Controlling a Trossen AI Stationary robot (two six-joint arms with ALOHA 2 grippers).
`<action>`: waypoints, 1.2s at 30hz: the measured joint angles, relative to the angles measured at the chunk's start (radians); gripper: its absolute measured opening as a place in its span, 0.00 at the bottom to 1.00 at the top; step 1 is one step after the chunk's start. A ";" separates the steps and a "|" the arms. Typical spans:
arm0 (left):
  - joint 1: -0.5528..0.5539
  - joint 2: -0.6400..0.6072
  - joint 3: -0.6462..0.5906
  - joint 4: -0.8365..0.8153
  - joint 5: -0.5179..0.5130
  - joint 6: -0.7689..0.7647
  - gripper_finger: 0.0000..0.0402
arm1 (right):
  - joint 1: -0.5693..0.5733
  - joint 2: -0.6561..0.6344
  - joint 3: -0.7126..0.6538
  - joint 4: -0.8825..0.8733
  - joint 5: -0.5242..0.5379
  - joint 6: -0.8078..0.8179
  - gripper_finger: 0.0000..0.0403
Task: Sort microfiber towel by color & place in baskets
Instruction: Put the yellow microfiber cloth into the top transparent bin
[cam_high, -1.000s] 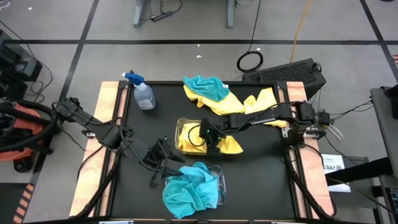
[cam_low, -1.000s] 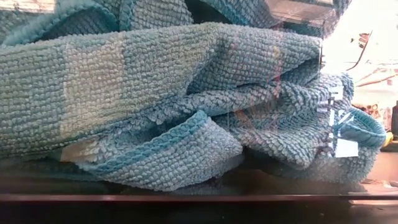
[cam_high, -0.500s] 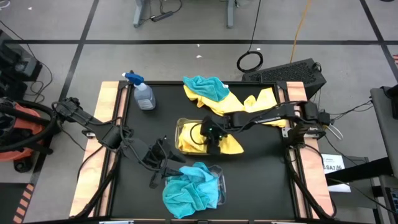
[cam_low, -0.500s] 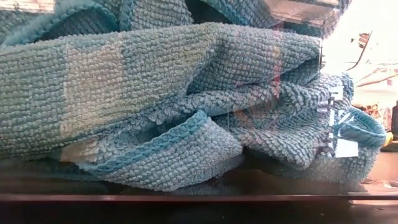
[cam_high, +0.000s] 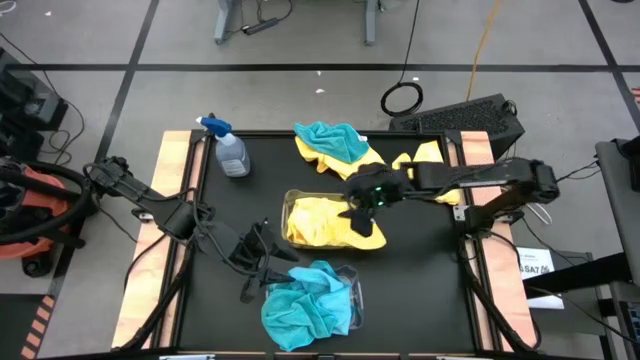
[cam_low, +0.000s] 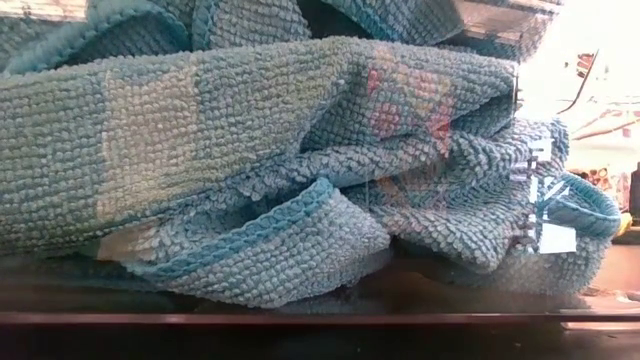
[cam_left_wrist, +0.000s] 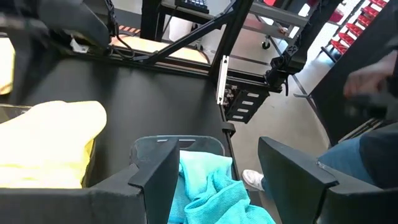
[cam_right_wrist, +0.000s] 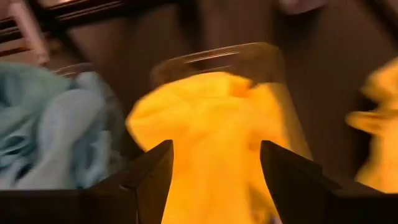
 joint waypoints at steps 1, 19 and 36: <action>0.000 0.000 0.000 0.000 0.000 0.001 0.56 | 0.000 -0.023 0.000 -0.027 0.035 0.002 0.58; 0.000 0.000 0.000 0.006 0.000 0.027 0.56 | -0.181 -0.133 -0.039 -0.507 0.272 -0.035 0.55; 0.000 0.000 0.000 0.007 -0.001 0.017 0.56 | -0.552 -0.133 -0.447 -0.271 0.170 0.078 0.55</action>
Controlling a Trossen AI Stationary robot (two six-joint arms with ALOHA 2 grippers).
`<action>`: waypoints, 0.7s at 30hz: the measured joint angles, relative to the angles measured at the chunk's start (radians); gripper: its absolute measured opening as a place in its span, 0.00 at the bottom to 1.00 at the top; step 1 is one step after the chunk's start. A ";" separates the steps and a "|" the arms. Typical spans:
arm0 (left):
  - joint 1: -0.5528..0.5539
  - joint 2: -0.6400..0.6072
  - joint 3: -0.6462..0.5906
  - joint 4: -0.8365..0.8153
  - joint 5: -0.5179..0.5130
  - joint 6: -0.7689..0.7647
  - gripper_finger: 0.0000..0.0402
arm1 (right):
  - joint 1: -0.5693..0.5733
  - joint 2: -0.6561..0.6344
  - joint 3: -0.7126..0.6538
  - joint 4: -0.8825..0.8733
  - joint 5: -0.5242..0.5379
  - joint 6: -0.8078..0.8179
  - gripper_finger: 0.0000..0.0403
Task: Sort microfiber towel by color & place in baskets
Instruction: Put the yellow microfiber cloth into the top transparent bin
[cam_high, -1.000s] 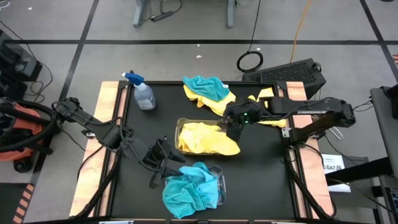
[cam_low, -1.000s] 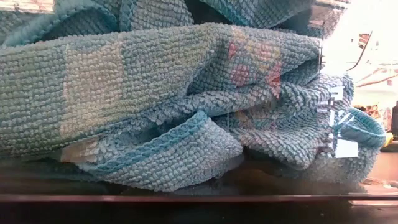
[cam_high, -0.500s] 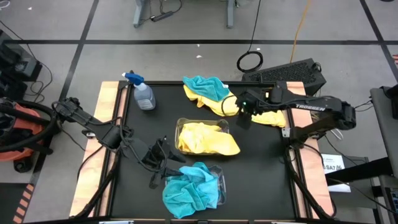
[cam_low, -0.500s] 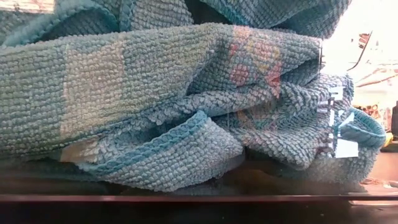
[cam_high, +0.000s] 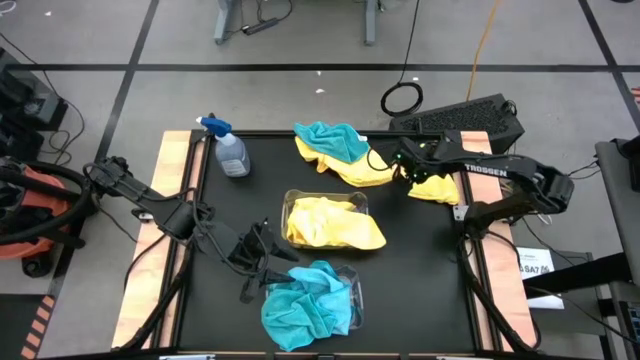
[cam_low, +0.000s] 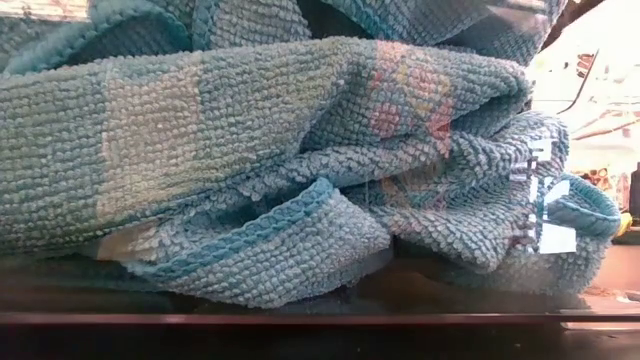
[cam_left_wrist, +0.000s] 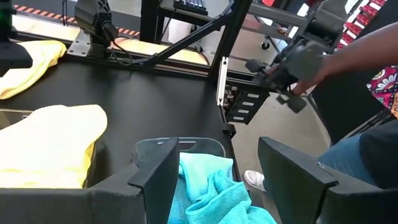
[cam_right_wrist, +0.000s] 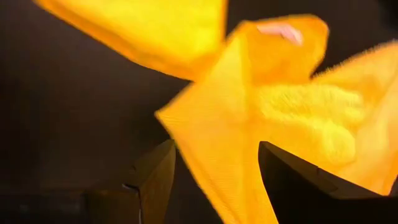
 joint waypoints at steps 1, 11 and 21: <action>0.000 0.000 0.000 0.000 0.000 0.000 0.56 | -0.018 0.000 -0.014 0.004 0.001 0.003 0.55; 0.001 0.000 0.000 0.002 -0.002 -0.026 0.56 | -0.203 -0.010 -0.102 0.062 -0.030 -0.018 0.55; 0.001 0.000 0.000 0.002 -0.002 -0.027 0.56 | -0.317 -0.010 -0.204 0.164 -0.119 -0.018 0.55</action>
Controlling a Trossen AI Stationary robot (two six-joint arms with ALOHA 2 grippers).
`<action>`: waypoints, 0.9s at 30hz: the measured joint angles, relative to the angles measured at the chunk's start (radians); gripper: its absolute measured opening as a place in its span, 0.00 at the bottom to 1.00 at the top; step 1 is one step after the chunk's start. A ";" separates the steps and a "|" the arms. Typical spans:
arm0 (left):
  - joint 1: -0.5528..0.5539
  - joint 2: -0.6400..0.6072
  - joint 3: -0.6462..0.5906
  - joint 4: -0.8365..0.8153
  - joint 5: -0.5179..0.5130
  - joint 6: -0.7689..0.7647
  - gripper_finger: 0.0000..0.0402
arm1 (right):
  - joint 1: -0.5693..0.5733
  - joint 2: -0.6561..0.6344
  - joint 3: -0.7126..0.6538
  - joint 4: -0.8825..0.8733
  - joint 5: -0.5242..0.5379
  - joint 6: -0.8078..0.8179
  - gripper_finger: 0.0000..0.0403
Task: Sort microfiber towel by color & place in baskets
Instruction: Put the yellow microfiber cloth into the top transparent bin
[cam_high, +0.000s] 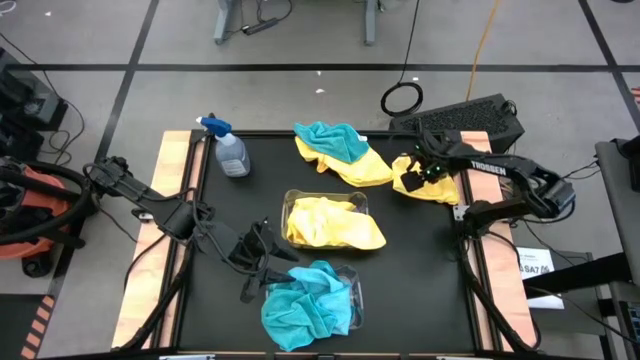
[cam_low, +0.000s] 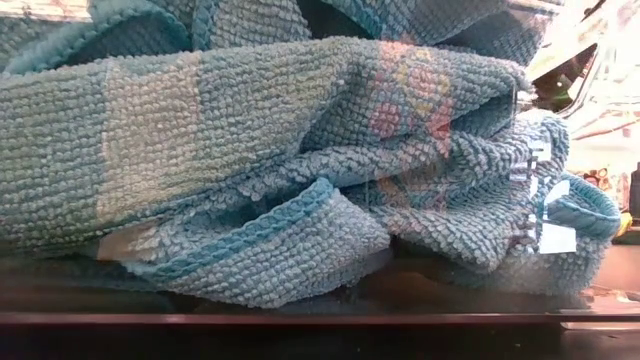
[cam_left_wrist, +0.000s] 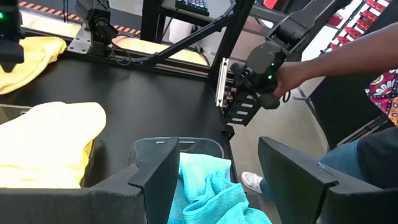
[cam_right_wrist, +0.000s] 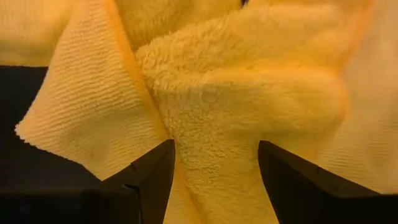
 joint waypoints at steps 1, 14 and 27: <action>0.000 0.000 0.000 0.000 0.000 0.000 0.56 | -0.006 0.000 -0.015 0.019 -0.020 0.001 0.55; 0.000 0.000 0.000 0.000 0.000 0.010 0.56 | -0.024 -0.006 -0.103 0.125 -0.091 0.037 0.48; 0.000 0.000 0.000 0.001 0.000 0.027 0.56 | -0.009 -0.001 -0.108 0.124 -0.175 0.045 0.03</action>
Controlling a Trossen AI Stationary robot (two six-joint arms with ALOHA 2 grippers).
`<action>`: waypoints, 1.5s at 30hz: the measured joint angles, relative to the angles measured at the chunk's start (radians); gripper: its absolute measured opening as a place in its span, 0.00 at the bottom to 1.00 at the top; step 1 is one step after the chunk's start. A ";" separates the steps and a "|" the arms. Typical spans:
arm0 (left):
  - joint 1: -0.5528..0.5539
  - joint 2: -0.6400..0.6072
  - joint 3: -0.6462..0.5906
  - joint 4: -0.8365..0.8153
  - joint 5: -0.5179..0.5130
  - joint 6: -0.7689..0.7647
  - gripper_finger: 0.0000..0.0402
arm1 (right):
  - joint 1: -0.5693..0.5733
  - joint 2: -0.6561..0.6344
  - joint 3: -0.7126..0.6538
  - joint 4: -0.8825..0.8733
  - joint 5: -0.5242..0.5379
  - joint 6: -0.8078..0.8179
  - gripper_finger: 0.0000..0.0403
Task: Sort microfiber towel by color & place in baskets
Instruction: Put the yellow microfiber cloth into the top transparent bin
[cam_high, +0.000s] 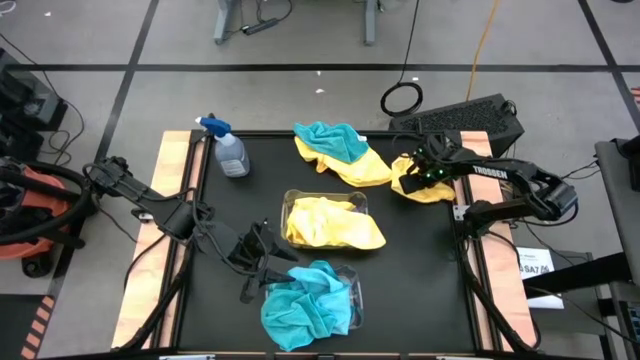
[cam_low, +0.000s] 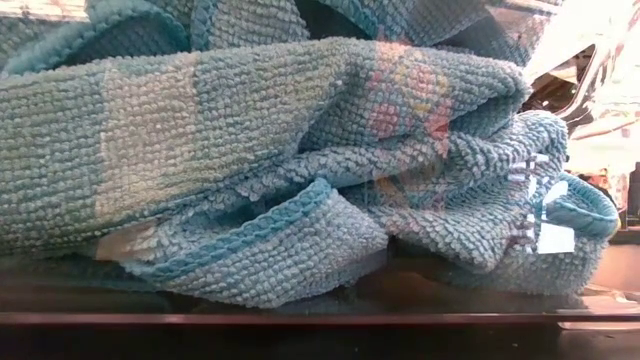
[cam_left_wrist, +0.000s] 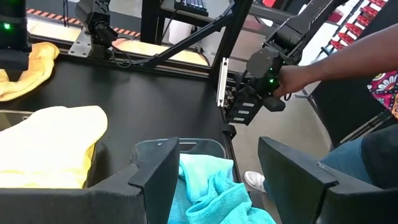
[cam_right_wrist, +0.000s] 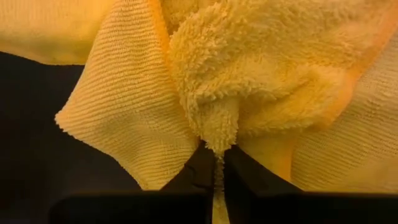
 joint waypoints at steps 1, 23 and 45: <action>0.000 0.000 0.000 0.000 0.000 0.000 0.56 | 0.003 0.000 0.000 -0.001 -0.003 0.004 0.03; 0.000 0.000 0.000 0.001 0.000 0.014 0.56 | 0.149 -0.280 0.211 -0.090 -0.050 0.091 0.00; 0.032 0.000 0.000 0.002 0.001 0.053 0.56 | 0.557 -0.361 0.569 0.009 -0.093 0.037 0.00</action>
